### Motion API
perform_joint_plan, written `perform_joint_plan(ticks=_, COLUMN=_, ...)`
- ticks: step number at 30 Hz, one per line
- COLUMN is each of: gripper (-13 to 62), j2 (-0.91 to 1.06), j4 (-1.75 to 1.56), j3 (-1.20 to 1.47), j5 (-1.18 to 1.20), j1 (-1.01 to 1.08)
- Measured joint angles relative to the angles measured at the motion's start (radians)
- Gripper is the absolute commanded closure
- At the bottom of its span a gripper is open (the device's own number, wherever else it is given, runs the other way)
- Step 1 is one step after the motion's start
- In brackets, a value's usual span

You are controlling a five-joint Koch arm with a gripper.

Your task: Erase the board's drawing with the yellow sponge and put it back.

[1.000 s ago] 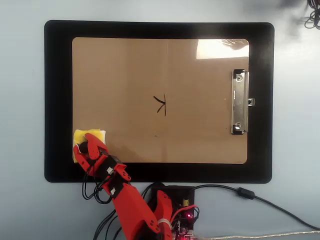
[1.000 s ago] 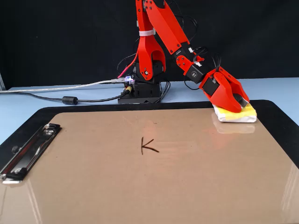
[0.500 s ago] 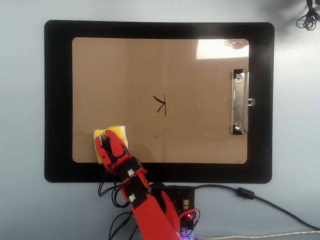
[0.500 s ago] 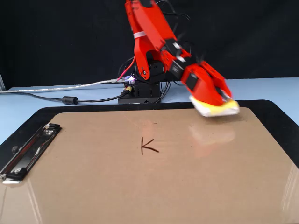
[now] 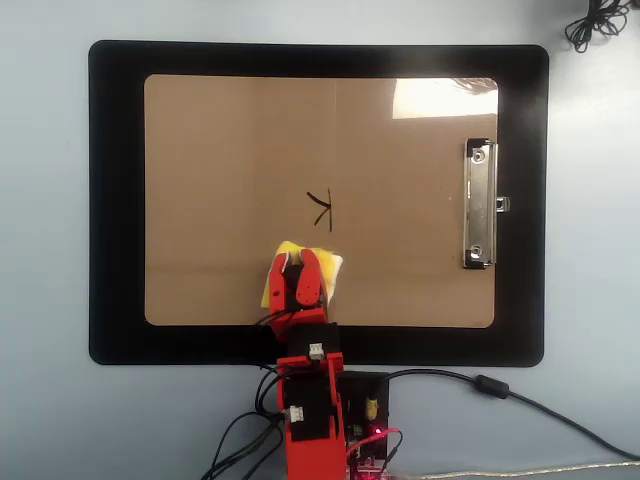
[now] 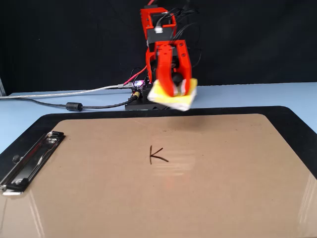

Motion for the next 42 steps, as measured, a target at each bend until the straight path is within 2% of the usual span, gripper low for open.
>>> perform_joint_plan(ticks=6, gripper=57.4, j2=-0.158, j4=-0.222, j3=0.087, j5=0.035, j1=0.087)
perform_joint_plan(ticks=12, gripper=57.4, j2=-0.402, j4=-0.681, j3=0.235, j5=0.032, j1=0.106)
perform_joint_plan(ticks=18, gripper=57.4, j2=-0.541, j4=-0.928, j3=0.265, j5=0.032, j1=0.126)
perform_joint_plan(ticks=26, gripper=57.4, j2=-0.945, j4=-1.161, j3=-0.049, j5=0.031, j1=0.184)
perform_joint_plan(ticks=30, gripper=57.4, j2=-0.919, j4=-1.187, j3=0.021, j5=0.029, j1=0.201)
perform_joint_plan(ticks=35, gripper=57.4, j2=-0.571, j4=-1.197, j3=0.459, j5=0.029, j1=0.224)
perform_joint_plan(ticks=37, gripper=57.4, j2=-0.497, j4=-1.186, j3=0.480, j5=0.032, j1=0.222)
perform_joint_plan(ticks=39, gripper=57.4, j2=-0.518, j4=-1.187, j3=0.466, j5=0.031, j1=0.216)
perform_joint_plan(ticks=42, gripper=57.3, j2=-0.678, j4=-1.186, j3=0.265, j5=0.032, j1=0.210)
